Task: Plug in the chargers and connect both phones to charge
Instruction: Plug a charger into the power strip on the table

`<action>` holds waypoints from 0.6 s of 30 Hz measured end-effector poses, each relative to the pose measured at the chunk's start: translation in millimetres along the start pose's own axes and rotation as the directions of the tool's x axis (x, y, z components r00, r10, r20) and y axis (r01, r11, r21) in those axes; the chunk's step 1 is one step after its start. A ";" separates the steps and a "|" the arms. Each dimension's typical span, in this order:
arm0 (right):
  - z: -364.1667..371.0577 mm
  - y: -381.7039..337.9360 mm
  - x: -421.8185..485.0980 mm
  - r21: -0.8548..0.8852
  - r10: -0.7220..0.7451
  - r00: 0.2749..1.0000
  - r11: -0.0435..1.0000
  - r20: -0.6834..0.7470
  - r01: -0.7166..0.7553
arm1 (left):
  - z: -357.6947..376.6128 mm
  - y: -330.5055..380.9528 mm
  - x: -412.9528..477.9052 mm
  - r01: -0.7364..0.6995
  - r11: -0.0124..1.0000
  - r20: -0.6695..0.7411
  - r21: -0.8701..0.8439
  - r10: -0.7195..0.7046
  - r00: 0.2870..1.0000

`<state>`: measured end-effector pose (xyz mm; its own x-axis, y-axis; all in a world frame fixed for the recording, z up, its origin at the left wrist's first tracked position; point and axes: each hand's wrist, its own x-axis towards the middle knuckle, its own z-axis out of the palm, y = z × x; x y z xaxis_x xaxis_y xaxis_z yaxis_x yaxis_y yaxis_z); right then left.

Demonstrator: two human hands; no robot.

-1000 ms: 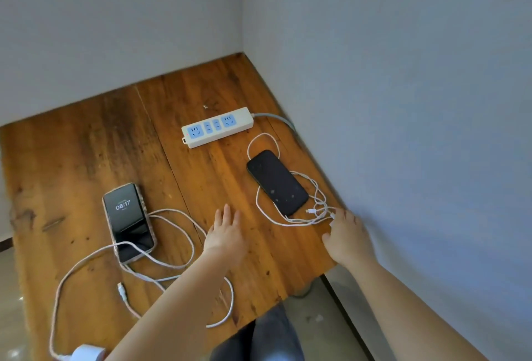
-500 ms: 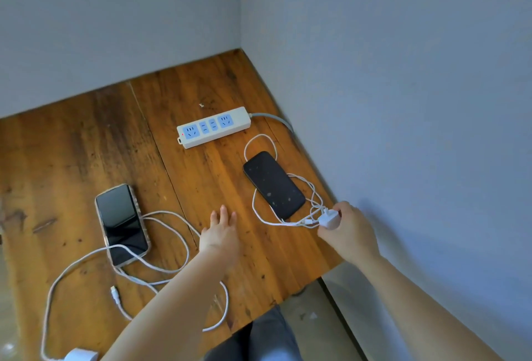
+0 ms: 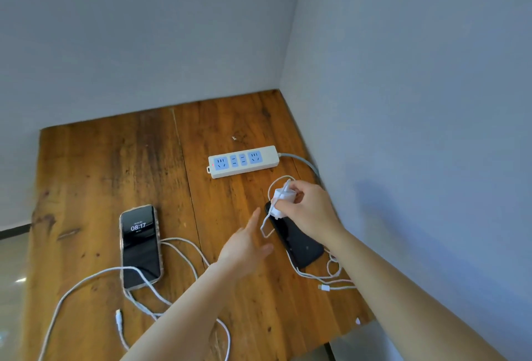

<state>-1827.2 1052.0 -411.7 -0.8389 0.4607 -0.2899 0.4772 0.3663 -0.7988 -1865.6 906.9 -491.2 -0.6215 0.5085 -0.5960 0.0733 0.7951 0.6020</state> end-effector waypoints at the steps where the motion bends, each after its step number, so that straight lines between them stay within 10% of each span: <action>1: 0.8 -6.4 8.8 -0.005 -0.026 1.000 1.000 0.016 0.026 | -1.9 9.5 5.2 -0.012 0.989 0.025 -0.151 0.015 1.000; 14: -10.5 0.2 104.7 0.022 0.002 0.989 1.000 -0.148 0.001 | -73.4 27.7 60.5 -0.137 0.892 -0.479 -0.430 -0.097 0.873; 18: 1.7 5.5 133.7 0.051 0.109 0.984 0.993 -0.144 -0.103 | -73.3 24.7 77.0 -0.147 0.952 -0.472 -0.268 0.003 0.881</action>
<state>-1937.1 1114.3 -455.6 -0.7353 0.6094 -0.2968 0.5472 0.2752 -0.7905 -1968.9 941.6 -483.2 -0.9159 0.2947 -0.2724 -0.0477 0.5941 0.8030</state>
